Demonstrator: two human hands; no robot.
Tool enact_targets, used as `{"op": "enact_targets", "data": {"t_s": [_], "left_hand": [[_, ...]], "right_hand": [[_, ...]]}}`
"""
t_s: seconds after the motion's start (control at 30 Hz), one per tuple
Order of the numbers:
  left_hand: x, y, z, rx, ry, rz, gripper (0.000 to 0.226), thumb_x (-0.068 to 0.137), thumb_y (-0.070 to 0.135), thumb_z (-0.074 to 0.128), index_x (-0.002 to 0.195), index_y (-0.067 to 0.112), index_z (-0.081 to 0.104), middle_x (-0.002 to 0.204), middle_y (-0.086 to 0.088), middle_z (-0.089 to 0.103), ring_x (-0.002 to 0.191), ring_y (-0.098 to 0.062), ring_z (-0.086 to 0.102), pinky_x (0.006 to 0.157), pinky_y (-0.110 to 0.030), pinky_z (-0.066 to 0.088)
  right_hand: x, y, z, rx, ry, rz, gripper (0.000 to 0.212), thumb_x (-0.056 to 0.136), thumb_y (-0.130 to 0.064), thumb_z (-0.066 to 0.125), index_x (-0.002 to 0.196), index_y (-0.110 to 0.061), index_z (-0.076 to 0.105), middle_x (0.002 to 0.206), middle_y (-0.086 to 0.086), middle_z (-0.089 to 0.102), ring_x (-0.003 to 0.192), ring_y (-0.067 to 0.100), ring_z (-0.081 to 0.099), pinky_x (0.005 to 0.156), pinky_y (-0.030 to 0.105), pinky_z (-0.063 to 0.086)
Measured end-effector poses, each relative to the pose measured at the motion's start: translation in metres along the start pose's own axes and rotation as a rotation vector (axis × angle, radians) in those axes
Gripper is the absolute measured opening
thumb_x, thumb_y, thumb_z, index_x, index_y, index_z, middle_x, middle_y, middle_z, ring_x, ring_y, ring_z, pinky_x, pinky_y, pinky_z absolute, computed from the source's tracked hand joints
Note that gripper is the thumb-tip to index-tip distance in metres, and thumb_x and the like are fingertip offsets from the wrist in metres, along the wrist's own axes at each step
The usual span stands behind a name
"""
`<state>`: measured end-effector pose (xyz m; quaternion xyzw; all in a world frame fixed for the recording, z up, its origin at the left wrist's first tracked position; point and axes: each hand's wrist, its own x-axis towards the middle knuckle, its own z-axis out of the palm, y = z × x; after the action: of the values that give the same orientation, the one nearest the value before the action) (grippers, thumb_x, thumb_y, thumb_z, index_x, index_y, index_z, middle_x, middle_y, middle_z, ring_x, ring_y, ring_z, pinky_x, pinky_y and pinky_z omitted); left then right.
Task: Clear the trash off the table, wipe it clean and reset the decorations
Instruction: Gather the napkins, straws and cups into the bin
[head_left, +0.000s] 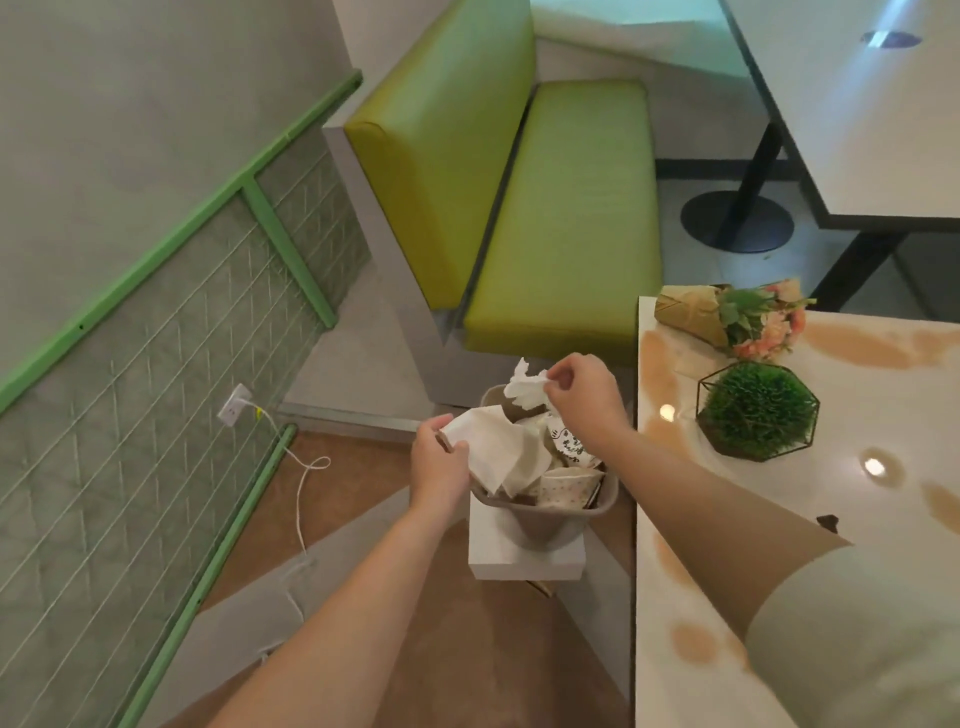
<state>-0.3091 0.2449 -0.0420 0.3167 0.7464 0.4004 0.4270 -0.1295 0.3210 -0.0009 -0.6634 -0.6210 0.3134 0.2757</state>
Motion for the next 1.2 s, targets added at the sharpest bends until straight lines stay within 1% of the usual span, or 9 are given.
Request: {"op": "enact_targets", "data": {"t_s": [0.17, 0.33, 0.47, 0.53, 0.6, 0.7, 0.83, 0.97, 1.2], "left_hand": [[0.005, -0.004, 0.002, -0.021, -0.072, -0.017, 0.037, 0.089, 0.008, 0.052, 0.116, 0.033, 0.047, 0.124, -0.001, 0.057, 0.107, -0.022, 0.06, 0.09, -0.048, 0.054], [0.001, 0.004, 0.012, -0.025, -0.111, -0.01, 0.032, 0.097, 0.002, 0.046, 0.122, 0.023, 0.046, 0.109, 0.003, 0.055, 0.087, -0.01, 0.06, 0.057, -0.025, 0.054], [0.0, 0.01, 0.018, 0.009, -0.127, 0.002, 0.029, 0.097, 0.003, 0.047, 0.119, 0.022, 0.046, 0.105, 0.003, 0.056, 0.082, -0.007, 0.059, 0.054, -0.021, 0.053], [0.001, 0.011, 0.018, 0.088, -0.132, 0.03, 0.03, 0.095, 0.005, 0.05, 0.122, 0.019, 0.049, 0.11, 0.002, 0.059, 0.081, -0.005, 0.057, 0.056, -0.014, 0.048], [0.002, 0.011, 0.017, 0.19, -0.132, 0.073, 0.032, 0.094, 0.01, 0.053, 0.125, 0.02, 0.053, 0.122, 0.0, 0.058, 0.096, -0.01, 0.057, 0.067, -0.012, 0.043], [0.003, 0.009, 0.013, 0.317, -0.089, 0.126, 0.032, 0.095, 0.017, 0.053, 0.126, 0.024, 0.056, 0.131, -0.002, 0.052, 0.122, -0.02, 0.048, 0.089, -0.024, 0.038], [-0.001, 0.009, 0.008, 0.36, -0.078, 0.179, 0.032, 0.095, 0.021, 0.049, 0.125, 0.025, 0.057, 0.128, -0.001, 0.053, 0.121, -0.021, 0.048, 0.103, -0.035, 0.04], [-0.01, 0.014, 0.008, 0.371, -0.096, 0.2, 0.029, 0.095, 0.022, 0.05, 0.122, 0.026, 0.059, 0.123, 0.001, 0.056, 0.119, -0.019, 0.05, 0.103, -0.039, 0.042], [-0.053, 0.047, 0.035, 0.393, -0.199, 0.31, 0.024, 0.097, 0.03, 0.051, 0.118, 0.025, 0.061, 0.116, 0.007, 0.061, 0.105, -0.014, 0.057, 0.095, -0.037, 0.048]], "right_hand": [[-0.013, 0.005, 0.024, -0.059, -0.131, 0.133, 0.033, 0.091, -0.037, 0.061, 0.119, -0.02, 0.06, 0.118, 0.001, 0.057, 0.107, 0.019, 0.056, 0.09, 0.038, 0.05], [-0.037, 0.005, 0.032, 0.332, -0.243, 0.307, 0.046, 0.09, -0.045, 0.063, 0.126, -0.018, 0.053, 0.118, 0.0, 0.061, 0.102, 0.015, 0.059, 0.079, 0.031, 0.052], [-0.052, 0.003, 0.029, 0.438, -0.197, 0.254, 0.042, 0.086, -0.037, 0.072, 0.121, -0.024, 0.053, 0.106, -0.004, 0.06, 0.09, 0.009, 0.061, 0.068, 0.024, 0.054], [-0.056, 0.008, 0.029, 0.349, -0.118, 0.225, 0.034, 0.086, -0.022, 0.071, 0.115, -0.026, 0.054, 0.1, -0.004, 0.059, 0.083, 0.007, 0.058, 0.066, 0.02, 0.049], [-0.059, 0.014, 0.028, 0.262, -0.059, 0.197, 0.031, 0.087, -0.014, 0.068, 0.111, -0.027, 0.055, 0.1, -0.005, 0.059, 0.084, 0.008, 0.057, 0.068, 0.023, 0.05], [-0.06, 0.019, 0.03, 0.159, -0.066, 0.135, 0.03, 0.088, -0.009, 0.062, 0.11, -0.028, 0.053, 0.099, -0.006, 0.058, 0.087, 0.014, 0.059, 0.071, 0.032, 0.051], [-0.062, 0.021, 0.036, 0.059, -0.126, 0.107, 0.034, 0.09, -0.008, 0.061, 0.118, -0.026, 0.054, 0.105, -0.005, 0.057, 0.088, 0.013, 0.058, 0.071, 0.027, 0.05], [-0.075, 0.026, 0.036, 0.016, -0.205, 0.124, 0.048, 0.085, -0.012, 0.066, 0.129, -0.026, 0.052, 0.127, -0.002, 0.054, 0.109, 0.017, 0.057, 0.096, 0.036, 0.049], [-0.101, 0.031, -0.038, 0.062, -0.044, 0.164, 0.021, 0.093, -0.02, 0.059, 0.113, -0.021, 0.065, 0.108, -0.002, 0.064, 0.096, 0.015, 0.061, 0.081, 0.029, 0.05]]}}
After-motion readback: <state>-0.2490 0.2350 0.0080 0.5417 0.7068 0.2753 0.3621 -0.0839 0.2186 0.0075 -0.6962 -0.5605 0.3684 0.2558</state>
